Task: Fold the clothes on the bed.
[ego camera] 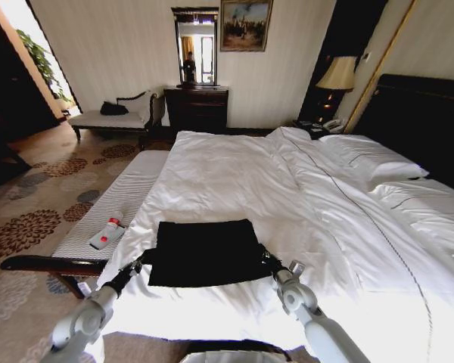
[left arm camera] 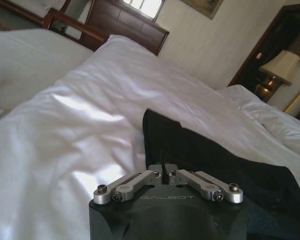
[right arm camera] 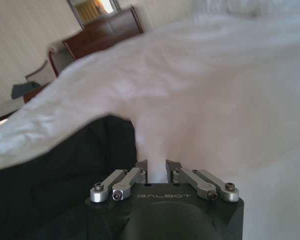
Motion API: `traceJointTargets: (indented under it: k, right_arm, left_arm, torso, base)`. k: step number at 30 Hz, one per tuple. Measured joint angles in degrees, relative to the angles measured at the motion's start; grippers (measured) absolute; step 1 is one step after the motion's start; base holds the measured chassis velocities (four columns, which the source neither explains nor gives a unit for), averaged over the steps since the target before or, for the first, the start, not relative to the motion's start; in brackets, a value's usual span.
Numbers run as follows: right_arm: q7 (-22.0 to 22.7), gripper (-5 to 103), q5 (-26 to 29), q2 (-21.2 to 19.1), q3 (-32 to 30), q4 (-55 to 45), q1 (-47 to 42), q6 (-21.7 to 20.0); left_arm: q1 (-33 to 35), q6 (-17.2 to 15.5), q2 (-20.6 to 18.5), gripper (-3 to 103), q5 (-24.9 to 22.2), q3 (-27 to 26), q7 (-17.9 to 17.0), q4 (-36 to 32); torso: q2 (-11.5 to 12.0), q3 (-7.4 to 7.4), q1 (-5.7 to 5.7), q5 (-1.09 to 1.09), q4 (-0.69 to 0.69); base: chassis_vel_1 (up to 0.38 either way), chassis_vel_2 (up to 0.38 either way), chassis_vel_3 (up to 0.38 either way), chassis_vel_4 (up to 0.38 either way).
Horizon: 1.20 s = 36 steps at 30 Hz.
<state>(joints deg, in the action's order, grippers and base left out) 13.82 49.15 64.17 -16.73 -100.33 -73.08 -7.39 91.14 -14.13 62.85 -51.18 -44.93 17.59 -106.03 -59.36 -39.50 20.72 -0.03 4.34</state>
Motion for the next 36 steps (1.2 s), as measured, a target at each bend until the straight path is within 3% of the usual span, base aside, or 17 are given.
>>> traceJointTargets:
  k: [1, 3, 5, 6, 7, 9, 12, 14, 15, 16, 19, 20, 22, 26, 36]
  right_arm:
    - [0.0, 19, 0.0, 0.0, 0.0, 0.0, 0.0, 0.0]
    - [-1.0, 30, -3.17, -1.07, -1.76, -2.36, 0.46, 0.1]
    - [-1.31, 35, -3.59, -2.08, -3.51, -5.21, 1.0, 0.09]
    - [-1.31, 35, -3.59, -2.08, -3.51, -5.21, 1.0, 0.09]
    - [-1.31, 41, -3.36, -2.3, -4.11, -5.99, 1.4, 0.07]
    - [-0.89, 52, -2.23, -2.53, -5.3, -6.78, 3.41, -0.03]
    - [-0.44, 63, -1.41, -2.42, -5.6, -6.17, 5.21, -0.23]
    - [-0.19, 68, -1.34, -1.71, -5.28, -4.61, 6.48, -0.34]
    - [-0.14, 74, -1.55, -1.09, -4.89, -3.88, 6.82, -0.34]
    - [-0.14, 74, -1.55, -1.09, -4.89, -3.88, 6.82, -0.34]
    - [-0.05, 89, -2.34, 1.49, -3.58, -2.16, 7.21, -0.34]
    - [-0.01, 89, -2.55, 2.08, -3.31, -1.75, 7.27, -0.34]
    - [0.0, 95, -2.92, 2.87, -2.92, -1.18, 7.38, -0.34]
    - [0.08, 100, -3.82, 4.36, -2.0, 0.76, 8.32, -0.21]
    - [0.56, 100, -3.72, 5.08, -1.0, 3.34, 9.77, -0.13]
  left_arm:
    - [0.0, 0.0, 0.0, 1, 0.0, 0.0, 0.0, 0.0]
    - [-0.4, 0.12, -0.03, 12, -0.8, -2.59, 1.9, -0.98]
    - [-1.69, 0.05, -0.51, 23, -3.59, -4.86, 2.25, -1.56]
    - [-1.69, 0.05, -0.51, 23, -3.59, -4.86, 2.25, -1.56]
    - [-2.33, -0.13, -0.75, 23, -4.78, -5.46, 2.25, -1.74]
    - [-4.62, -1.19, -1.49, 33, -7.77, -6.12, 1.96, -1.96]
    - [-7.12, -2.28, -2.17, 45, -9.31, -5.51, 0.39, -1.33]
    - [-12.09, -4.23, -3.0, 55, -10.7, -2.99, -3.39, 2.23]
    - [-15.01, -5.09, -3.35, 55, -11.37, -1.6, -5.27, 4.78]
    - [-15.01, -5.09, -3.35, 55, -11.37, -1.6, -5.27, 4.78]
    - [-22.57, -6.56, -4.28, 72, -11.5, 3.17, -7.83, 12.96]
    - [-24.08, -6.59, -4.46, 77, -11.05, 4.59, -7.8, 14.94]
    - [-26.18, -6.61, -4.59, 77, -10.38, 6.64, -7.53, 17.81]
    - [-31.37, -6.53, -3.42, 97, -9.94, 11.97, -6.26, 24.19]
    - [-35.99, -5.97, -0.74, 100, -7.53, 17.87, -5.81, 28.71]
  torso:
    - [0.0, 0.0, 0.0, 0.0, 0.0]
    - [0.0, 0.0, 0.0, 0.0, -0.04]
    - [0.0, 0.0, 0.0, 0.0, -0.01]
    - [0.0, 0.0, 0.0, 0.0, -0.01]
    - [0.0, 0.01, 0.0, 0.0, 0.0]
    - [0.0, 0.01, 0.0, -0.01, -0.01]
    - [0.0, 0.0, 0.0, 0.01, -0.04]
    - [0.0, 0.0, 0.0, 0.0, -0.02]
    - [0.0, 0.0, 0.0, -0.01, 0.0]
    - [0.0, 0.0, 0.0, -0.01, 0.0]
    - [0.0, 0.0, 0.01, -0.01, 0.01]
    - [0.0, -0.01, 0.01, 0.0, -0.01]
    - [0.0, -0.01, 0.01, 0.0, -0.02]
    - [0.0, 0.0, 0.0, -0.01, -0.01]
    - [0.0, 0.0, 0.0, 0.0, -0.02]
  base:
    - [0.0, 0.0, 0.0, 0.0]
    - [0.0, 0.0, 0.0, 0.0]
    - [0.0, 0.0, 0.0, 0.0]
    - [0.0, 0.0, 0.0, 0.0]
    - [0.0, 0.0, 0.0, 0.0]
    - [0.0, 0.0, 0.0, 0.0]
    - [0.0, 0.0, 0.0, 0.0]
    - [0.0, 0.0, 0.0, 0.0]
    - [0.0, 0.0, 0.0, 0.0]
    - [0.0, 0.0, 0.0, 0.0]
    - [0.0, 0.0, 0.0, 0.0]
    - [0.0, 0.0, 0.0, 0.0]
    - [0.0, 0.0, 0.0, 0.0]
    - [0.0, 0.0, 0.0, 0.0]
    - [0.0, 0.0, 0.0, 0.0]
